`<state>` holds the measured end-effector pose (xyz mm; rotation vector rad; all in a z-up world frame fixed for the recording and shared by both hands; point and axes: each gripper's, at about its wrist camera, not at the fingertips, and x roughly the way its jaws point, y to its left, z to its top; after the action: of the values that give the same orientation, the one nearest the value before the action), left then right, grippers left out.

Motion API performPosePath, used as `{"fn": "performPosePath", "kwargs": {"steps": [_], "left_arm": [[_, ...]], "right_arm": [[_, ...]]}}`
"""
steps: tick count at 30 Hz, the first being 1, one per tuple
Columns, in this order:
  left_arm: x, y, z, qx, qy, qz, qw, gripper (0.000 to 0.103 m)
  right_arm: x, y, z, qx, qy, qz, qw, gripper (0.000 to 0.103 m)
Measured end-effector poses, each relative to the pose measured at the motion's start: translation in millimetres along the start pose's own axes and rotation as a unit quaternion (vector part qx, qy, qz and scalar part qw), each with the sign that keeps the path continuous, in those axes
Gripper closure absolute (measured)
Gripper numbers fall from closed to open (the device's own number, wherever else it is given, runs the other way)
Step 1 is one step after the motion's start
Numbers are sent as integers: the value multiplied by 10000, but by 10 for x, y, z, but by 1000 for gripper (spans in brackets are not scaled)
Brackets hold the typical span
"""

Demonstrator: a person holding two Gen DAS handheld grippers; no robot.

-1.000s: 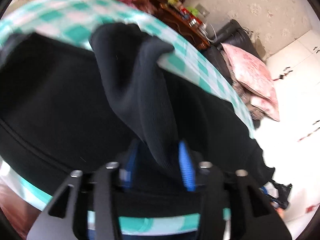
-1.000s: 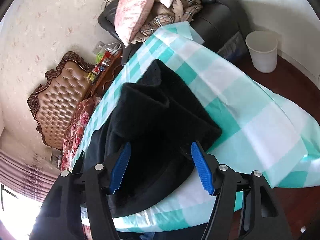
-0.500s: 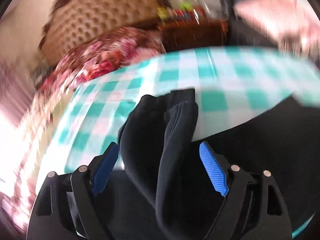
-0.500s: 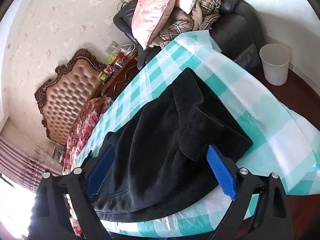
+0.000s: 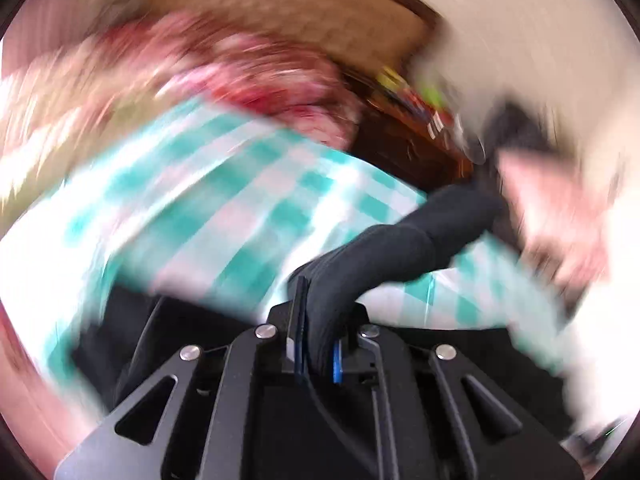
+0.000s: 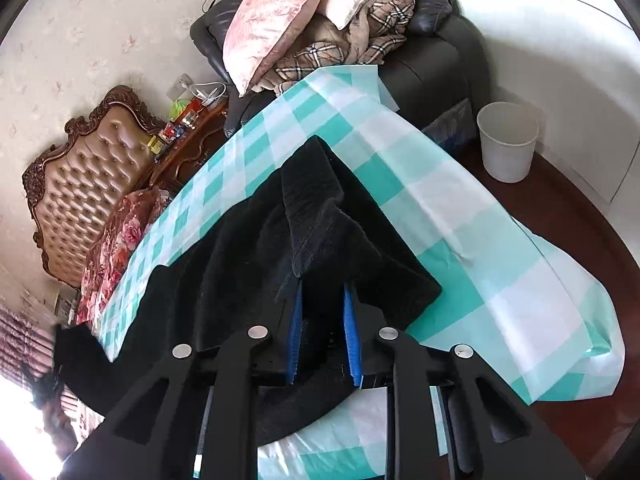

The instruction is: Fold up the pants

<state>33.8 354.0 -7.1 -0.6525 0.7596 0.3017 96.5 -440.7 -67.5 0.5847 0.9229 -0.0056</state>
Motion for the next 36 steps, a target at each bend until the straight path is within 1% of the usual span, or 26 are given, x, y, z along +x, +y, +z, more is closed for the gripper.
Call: {"fn": "performPosePath", "kwargs": {"steps": [1, 2, 3, 4, 5, 6, 8, 10, 11, 12, 13, 14, 15, 17, 20, 22, 27, 29, 31, 32, 35, 36], "left_arm": [[-36, 385, -204, -477, 174, 51, 9987, 94], [-7, 631, -348, -758, 370, 113, 9964, 94], [63, 861, -506, -1039, 612, 84, 9927, 94], [139, 1078, -644, -1375, 820, 12, 9871, 94], [171, 1211, -717, -1575, 855, -30, 9838, 94], [186, 1290, -756, -1655, 806, -70, 9829, 88], [213, 1346, -764, -1674, 728, -192, 9830, 85], [243, 1344, -733, -1613, 670, -306, 9841, 75], [255, 1343, -723, -1592, 645, -301, 9847, 73], [299, 1342, -686, -1606, 634, -308, 9845, 71], [311, 1356, -688, -1645, 622, -368, 9837, 71], [334, 1348, -690, -1675, 616, -408, 9831, 71], [348, 1368, -687, -1706, 602, -442, 9825, 71], [345, 1410, -713, -1758, 548, -551, 9814, 71], [349, 1464, -713, -1841, 537, -573, 9798, 71], [345, 1462, -709, -1881, 533, -634, 9787, 71], [343, 1437, -719, -1802, 561, -691, 9796, 71], [362, 1446, -724, -1817, 586, -731, 9789, 71], [373, 1467, -728, -1827, 607, -759, 9784, 71], [384, 1471, -732, -1821, 628, -770, 9782, 71], [445, 1478, -732, -1830, 701, -803, 9773, 72], [462, 1483, -728, -1823, 712, -808, 9773, 81]], "right_arm": [[16, -3, -8, -3, 1, -30, 10000, 83], [27, -2, -11, 5, 6, -42, 10000, 83], [39, -6, -6, 33, 10, -40, 10000, 83], [33, -4, 3, 61, 16, -23, 10000, 83], [33, 3, 22, 75, 21, -8, 10000, 83], [11, 17, 34, 88, 20, 31, 10000, 83], [-33, 19, 49, 171, 45, 153, 9997, 74], [-66, 13, 50, 220, 95, 171, 9996, 73], [-74, 9, 48, 232, 104, 152, 9996, 71], [-85, -10, 41, 293, 122, 144, 9994, 61], [-93, -22, 38, 357, 130, 168, 9991, 39], [-107, -48, 37, 451, 121, 223, 9987, 32], [-130, -78, 39, 572, 104, 269, 9979, 31], [-171, -123, 55, 702, 124, 291, 9970, 31], [-224, -202, 66, 871, 103, 348, 9955, 31], [-181, -209, 48, 929, 207, 359, 9948, 31], [-17, -121, 38, 883, 426, 415, 9943, 32], [40, -67, 51, 791, 481, 397, 9949, 34], [148, -21, 65, 700, 583, 290, 9954, 39], [176, -16, 70, 674, 604, 251, 9956, 39], [264, 40, 78, 461, 555, -80, 9974, 46], [274, 89, 70, 299, 502, -282, 9979, 55]]}}
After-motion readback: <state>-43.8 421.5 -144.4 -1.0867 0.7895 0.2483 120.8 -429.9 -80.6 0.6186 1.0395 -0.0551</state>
